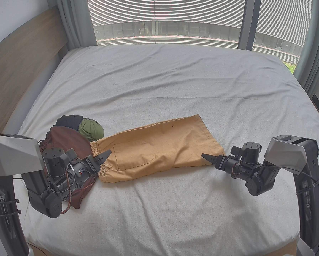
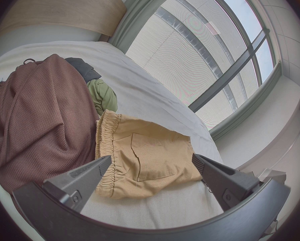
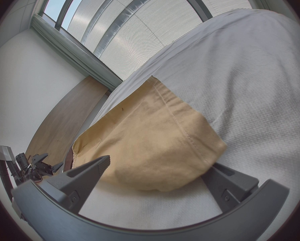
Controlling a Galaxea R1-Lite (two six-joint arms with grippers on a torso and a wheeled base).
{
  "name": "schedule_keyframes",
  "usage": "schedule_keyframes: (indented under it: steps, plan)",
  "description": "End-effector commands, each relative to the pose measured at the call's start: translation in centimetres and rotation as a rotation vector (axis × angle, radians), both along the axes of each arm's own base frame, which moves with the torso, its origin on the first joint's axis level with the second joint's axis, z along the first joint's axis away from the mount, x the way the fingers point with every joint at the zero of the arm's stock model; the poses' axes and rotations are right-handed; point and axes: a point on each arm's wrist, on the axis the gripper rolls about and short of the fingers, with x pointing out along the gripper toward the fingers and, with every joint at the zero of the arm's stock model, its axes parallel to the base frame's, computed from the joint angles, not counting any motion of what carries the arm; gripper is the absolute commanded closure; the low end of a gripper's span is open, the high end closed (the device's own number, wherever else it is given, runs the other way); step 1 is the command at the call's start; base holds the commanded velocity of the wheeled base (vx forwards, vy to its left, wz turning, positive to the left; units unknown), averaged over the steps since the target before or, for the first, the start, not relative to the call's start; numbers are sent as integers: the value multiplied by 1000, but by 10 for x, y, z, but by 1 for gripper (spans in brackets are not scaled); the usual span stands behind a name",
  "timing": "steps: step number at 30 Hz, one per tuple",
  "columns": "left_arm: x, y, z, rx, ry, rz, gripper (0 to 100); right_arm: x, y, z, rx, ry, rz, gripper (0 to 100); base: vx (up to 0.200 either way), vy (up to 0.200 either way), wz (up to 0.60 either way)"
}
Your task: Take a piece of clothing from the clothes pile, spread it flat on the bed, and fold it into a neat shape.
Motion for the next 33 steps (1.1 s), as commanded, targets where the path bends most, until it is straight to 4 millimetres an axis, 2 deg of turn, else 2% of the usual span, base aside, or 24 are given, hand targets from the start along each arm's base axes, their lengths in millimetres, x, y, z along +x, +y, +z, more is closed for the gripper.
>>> schedule_keyframes:
  steps: [1, 2, 11, 20, 29, 30, 33]
  plan:
    - [0, 0, -2, 0, 6, 1, 0, 4, 9, -8, 0, 1, 6, 0, 0, 0, 0]
    - [0, 0, -2, 0, 6, -1, 0, 8, 17, -6, 0, -17, 5, 0, 0, 0, 0]
    - [0, 2, 0, -1, 2, 5, 0, 23, 41, -17, -6, -26, 23, 0, 0, 0, 0]
    - [-1, 0, 0, 0, 1, 2, 0, 39, 47, -8, -13, -44, -21, 0, 0, 0, 0]
    - [-1, 0, 0, 0, 4, 1, 0, 37, 52, -10, -19, -31, -18, 0, 0, 0, 0]
    - [-1, 0, -1, 1, 6, 1, 0, 36, 52, -11, -20, -28, -18, 100, 0, 0, 0]
    - [-1, 0, -2, 1, 9, 1, 0, 35, 52, -12, -20, -23, -19, 100, 0, 0, 0]
